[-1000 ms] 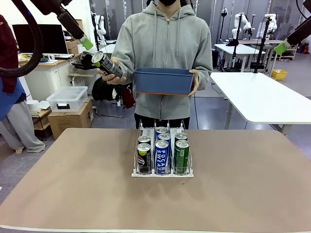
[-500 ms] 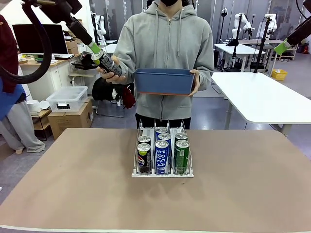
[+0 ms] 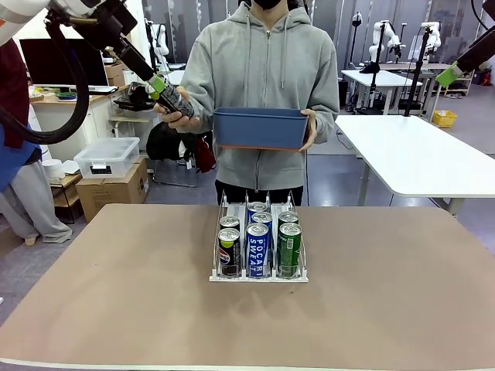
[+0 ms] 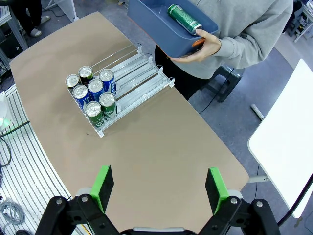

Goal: Fill the beverage cans into the dispenser.
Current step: Pick up the Pepsi coke handed by the human.

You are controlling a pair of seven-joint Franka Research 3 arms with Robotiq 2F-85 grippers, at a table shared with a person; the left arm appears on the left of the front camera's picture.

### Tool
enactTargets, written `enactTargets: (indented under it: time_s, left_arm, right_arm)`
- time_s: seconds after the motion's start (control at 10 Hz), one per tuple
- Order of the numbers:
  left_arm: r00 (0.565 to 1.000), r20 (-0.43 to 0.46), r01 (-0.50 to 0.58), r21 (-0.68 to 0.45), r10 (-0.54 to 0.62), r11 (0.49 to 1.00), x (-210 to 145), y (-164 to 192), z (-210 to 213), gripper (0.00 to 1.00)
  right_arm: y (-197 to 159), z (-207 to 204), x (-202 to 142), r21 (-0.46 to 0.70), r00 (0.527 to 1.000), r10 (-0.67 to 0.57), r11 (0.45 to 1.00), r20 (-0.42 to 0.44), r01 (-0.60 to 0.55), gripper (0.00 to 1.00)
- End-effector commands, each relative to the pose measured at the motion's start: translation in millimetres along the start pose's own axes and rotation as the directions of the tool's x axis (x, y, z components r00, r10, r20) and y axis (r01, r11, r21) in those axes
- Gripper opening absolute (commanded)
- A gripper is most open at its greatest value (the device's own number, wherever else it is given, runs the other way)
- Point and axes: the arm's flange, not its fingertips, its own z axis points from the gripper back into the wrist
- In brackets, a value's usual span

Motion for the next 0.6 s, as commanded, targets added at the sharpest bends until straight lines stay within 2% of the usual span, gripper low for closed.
enactTargets:
  time_s: [0.0,0.5]
  left_arm:
    - [0.999,0.049,0.008,0.010,-0.008,1.000,-10.0,2.3,-8.1,1.00]
    - [0.998,0.061,-0.015,0.017,0.014,1.000,-17.2,8.0,-30.9,1.00]
  right_arm:
    - [-0.1,-0.7,-0.2,0.000,1.000,0.000,1.000,-0.001,0.000,1.00]
    - [-0.1,-0.7,-0.2,0.000,1.000,0.000,1.000,-0.001,0.000,1.00]
